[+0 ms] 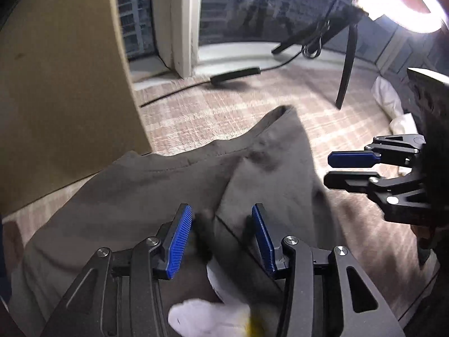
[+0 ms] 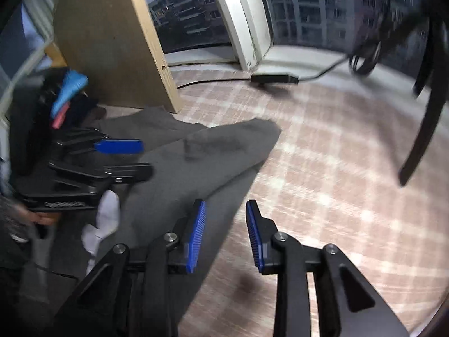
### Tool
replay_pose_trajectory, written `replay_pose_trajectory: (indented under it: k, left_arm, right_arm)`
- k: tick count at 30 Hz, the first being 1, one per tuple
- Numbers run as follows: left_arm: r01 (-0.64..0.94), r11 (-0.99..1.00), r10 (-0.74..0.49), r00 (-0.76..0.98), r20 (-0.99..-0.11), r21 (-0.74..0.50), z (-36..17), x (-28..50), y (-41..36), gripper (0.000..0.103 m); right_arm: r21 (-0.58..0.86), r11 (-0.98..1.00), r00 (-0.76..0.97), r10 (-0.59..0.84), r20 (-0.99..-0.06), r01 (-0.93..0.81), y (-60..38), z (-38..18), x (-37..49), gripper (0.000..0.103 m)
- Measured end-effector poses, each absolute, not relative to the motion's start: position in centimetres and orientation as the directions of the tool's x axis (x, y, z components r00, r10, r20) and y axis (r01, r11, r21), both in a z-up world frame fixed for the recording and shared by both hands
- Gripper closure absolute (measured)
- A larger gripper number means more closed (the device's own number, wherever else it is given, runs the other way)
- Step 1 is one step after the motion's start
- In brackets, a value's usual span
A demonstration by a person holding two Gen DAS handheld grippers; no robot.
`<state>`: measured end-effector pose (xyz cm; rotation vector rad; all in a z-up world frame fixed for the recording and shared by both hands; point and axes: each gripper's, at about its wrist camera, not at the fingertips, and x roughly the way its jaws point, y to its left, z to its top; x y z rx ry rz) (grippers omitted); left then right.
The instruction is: Fold clothes
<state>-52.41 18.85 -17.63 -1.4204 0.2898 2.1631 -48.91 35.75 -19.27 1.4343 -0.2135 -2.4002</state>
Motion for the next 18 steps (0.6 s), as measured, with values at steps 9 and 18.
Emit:
replay_pose_trajectory:
  k: [9,18]
  left_arm:
    - [-0.564,-0.817,0.329,-0.280,-0.902,-0.123,-18.6,-52.9,19.5,0.095]
    - [-0.556,-0.830,0.282,-0.353,-0.892,-0.043,-19.8,-52.3,20.8,0.087]
  right_arm:
    - [0.380,-0.896,-0.408,-0.443,-0.799,0.228,36.3,-20.5,-49.1,0.096]
    - [0.246,-0.958,-0.511,-0.288,-0.810,0.150,38.2,-19.0,-49.1,0.070]
